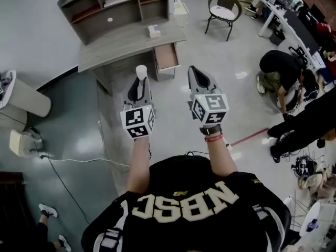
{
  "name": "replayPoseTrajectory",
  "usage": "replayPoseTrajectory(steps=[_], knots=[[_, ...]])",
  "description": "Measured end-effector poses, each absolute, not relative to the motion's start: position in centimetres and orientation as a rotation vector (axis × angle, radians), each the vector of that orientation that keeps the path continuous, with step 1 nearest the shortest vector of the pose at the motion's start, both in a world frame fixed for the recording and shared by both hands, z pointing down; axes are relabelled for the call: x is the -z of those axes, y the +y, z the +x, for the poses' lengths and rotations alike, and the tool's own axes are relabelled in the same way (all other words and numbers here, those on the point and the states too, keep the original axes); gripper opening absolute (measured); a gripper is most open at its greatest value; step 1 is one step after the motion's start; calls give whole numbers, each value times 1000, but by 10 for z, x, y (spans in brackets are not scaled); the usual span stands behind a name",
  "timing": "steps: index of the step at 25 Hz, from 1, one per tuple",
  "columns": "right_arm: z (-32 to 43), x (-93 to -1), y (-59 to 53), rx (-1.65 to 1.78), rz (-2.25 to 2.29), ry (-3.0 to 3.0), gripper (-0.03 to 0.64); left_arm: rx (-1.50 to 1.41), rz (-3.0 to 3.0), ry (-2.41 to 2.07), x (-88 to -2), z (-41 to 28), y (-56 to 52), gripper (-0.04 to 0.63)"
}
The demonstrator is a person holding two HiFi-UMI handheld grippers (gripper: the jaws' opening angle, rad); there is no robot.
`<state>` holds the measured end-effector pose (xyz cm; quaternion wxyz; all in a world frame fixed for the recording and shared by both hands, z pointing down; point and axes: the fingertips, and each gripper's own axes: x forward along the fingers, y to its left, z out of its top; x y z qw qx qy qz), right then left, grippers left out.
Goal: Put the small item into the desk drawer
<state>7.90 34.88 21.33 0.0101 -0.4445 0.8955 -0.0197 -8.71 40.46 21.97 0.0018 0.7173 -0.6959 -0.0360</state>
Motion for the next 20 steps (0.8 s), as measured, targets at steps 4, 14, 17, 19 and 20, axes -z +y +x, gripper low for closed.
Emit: replayPoseTrajectory(steps=[4,14,17,19,20], knots=[[76,-220,360,99,-1433,2762,6,124,2267,-2154,-224,-90,416,110],[63,-236,366,142,-1437,2782,6,119,2259,-2104,-245,-95,420,110],[49,-241,349,134,-1404,2809,6,119,2252,-2107,-249,-104,404,110],[40,-247,332,138,-1380,2828,6,122,2239,-2114,-253,-110,388,110],[37,-249,321,143,-1365,2837,6,125,2233,-2121,-254,-111,378,110]])
